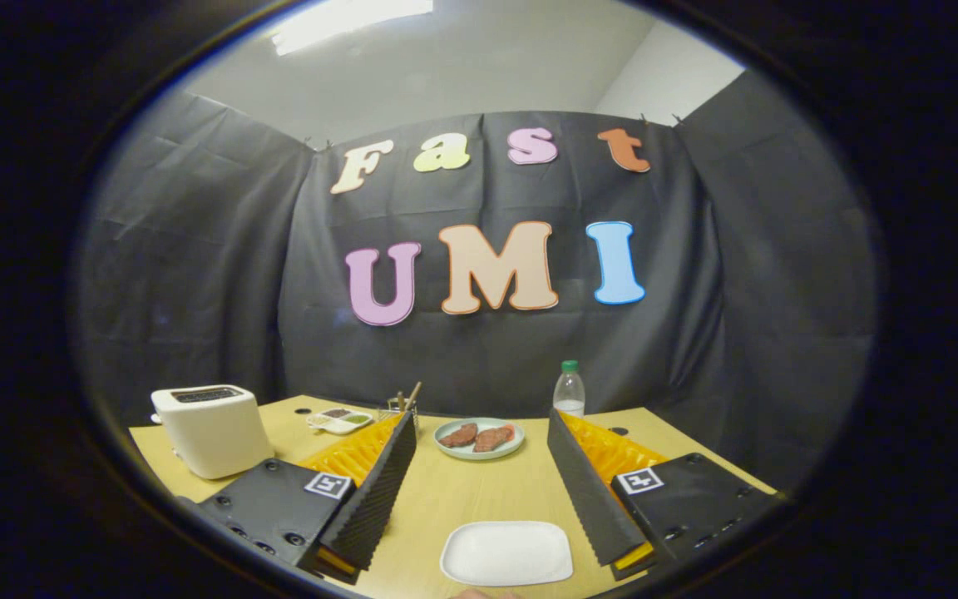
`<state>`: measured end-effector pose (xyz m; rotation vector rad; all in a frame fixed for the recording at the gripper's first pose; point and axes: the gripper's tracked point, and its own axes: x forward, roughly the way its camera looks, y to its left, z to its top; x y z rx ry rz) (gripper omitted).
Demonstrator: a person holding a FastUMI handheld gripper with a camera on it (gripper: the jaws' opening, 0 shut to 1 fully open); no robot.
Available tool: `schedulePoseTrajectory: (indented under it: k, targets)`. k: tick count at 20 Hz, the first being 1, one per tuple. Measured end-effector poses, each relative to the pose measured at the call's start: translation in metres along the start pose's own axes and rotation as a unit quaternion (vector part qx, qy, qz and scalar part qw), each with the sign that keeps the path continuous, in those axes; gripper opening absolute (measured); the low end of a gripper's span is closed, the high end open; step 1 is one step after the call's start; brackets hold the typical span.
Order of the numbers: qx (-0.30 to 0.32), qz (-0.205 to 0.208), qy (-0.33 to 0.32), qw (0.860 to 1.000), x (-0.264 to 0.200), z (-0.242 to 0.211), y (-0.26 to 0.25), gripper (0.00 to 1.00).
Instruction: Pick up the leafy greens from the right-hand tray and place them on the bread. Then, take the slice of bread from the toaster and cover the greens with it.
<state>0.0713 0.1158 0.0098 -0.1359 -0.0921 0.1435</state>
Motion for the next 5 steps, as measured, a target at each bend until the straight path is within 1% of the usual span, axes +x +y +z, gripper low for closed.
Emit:
schedulePoseTrajectory:
  k: [2,5]
  targets:
    - [0.022,0.007,-0.009,1.000,-0.006,-0.001,-0.009,0.99]
    - [0.039,0.009,-0.012,0.999,-0.012,-0.007,-0.027,0.99]
